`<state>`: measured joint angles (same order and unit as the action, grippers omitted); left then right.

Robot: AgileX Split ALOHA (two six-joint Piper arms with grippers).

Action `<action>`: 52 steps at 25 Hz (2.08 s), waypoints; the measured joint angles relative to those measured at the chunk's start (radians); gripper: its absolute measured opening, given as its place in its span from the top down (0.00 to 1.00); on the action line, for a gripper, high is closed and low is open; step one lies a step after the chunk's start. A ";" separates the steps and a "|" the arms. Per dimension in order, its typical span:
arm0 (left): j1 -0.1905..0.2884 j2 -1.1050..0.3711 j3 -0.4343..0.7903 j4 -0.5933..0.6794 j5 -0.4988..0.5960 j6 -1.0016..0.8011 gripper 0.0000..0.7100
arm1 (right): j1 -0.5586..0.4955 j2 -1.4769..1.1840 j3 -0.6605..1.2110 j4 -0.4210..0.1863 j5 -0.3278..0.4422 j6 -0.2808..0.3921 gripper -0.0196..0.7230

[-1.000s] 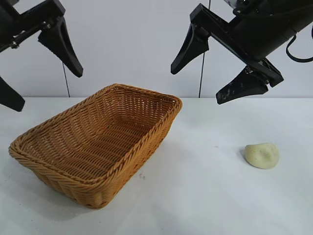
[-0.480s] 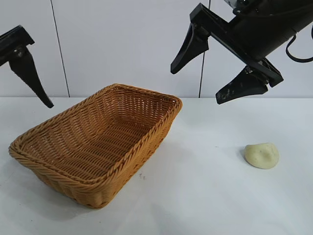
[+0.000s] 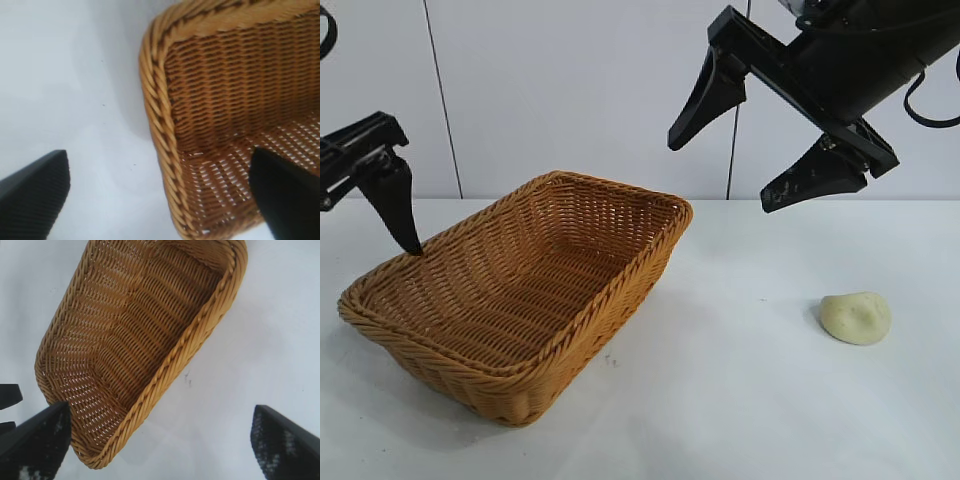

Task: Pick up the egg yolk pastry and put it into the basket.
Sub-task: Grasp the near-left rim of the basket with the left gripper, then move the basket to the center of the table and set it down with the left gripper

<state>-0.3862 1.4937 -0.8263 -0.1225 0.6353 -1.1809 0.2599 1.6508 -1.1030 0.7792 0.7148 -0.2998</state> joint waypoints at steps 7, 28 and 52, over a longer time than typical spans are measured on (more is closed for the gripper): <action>0.000 0.015 0.003 0.001 -0.117 -0.007 0.02 | 0.000 0.000 0.000 0.000 0.000 0.000 0.04; 0.000 0.283 0.003 -0.015 -0.262 -0.032 0.03 | 0.000 0.000 0.000 0.000 0.001 0.000 0.04; 0.106 0.313 -0.178 -0.119 -0.027 0.284 0.87 | 0.000 0.000 0.000 0.001 0.001 0.000 0.04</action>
<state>-0.2800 1.8068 -1.0044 -0.2416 0.6082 -0.8969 0.2599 1.6508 -1.1030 0.7800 0.7157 -0.2998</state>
